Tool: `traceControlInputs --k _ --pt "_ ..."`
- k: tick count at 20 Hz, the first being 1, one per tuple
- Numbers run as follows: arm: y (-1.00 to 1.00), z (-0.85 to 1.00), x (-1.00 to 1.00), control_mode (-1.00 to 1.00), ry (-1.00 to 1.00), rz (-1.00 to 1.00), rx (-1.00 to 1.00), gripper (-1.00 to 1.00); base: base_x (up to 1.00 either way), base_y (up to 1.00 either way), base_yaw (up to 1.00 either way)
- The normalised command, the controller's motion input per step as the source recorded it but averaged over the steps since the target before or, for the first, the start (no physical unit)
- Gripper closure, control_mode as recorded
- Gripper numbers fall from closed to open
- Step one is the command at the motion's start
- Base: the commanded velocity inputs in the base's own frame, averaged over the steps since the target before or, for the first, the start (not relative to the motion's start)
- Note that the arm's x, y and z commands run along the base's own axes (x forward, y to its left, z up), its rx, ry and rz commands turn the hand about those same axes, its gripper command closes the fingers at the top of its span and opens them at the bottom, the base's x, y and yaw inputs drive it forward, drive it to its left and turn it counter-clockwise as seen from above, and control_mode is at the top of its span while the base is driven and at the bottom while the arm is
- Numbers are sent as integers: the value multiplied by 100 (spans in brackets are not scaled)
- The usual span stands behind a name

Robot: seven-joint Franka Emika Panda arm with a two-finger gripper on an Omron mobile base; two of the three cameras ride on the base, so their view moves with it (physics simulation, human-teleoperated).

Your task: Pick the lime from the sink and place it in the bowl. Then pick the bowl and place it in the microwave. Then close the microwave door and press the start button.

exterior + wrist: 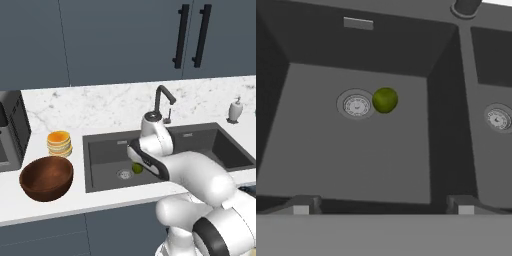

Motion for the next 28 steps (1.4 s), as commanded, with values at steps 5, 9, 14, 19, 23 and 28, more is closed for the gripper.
traceControlInputs --k 5,9,14,19,23,28 --pt "0 -27 31 -100 5 0 0 -100 0 0 0" --pt "0 -36 33 -100 0 0 0 -100 0 0 0" --pt "0 -36 28 -100 0 0 0 -100 0 0 0" --pt "0 -37 24 -100 0 0 0 -100 0 0 0" --pt "0 -33 41 -100 0 0 0 -100 0 0 0" --pt "0 -22 27 -100 0 0 0 -100 0 0 0"
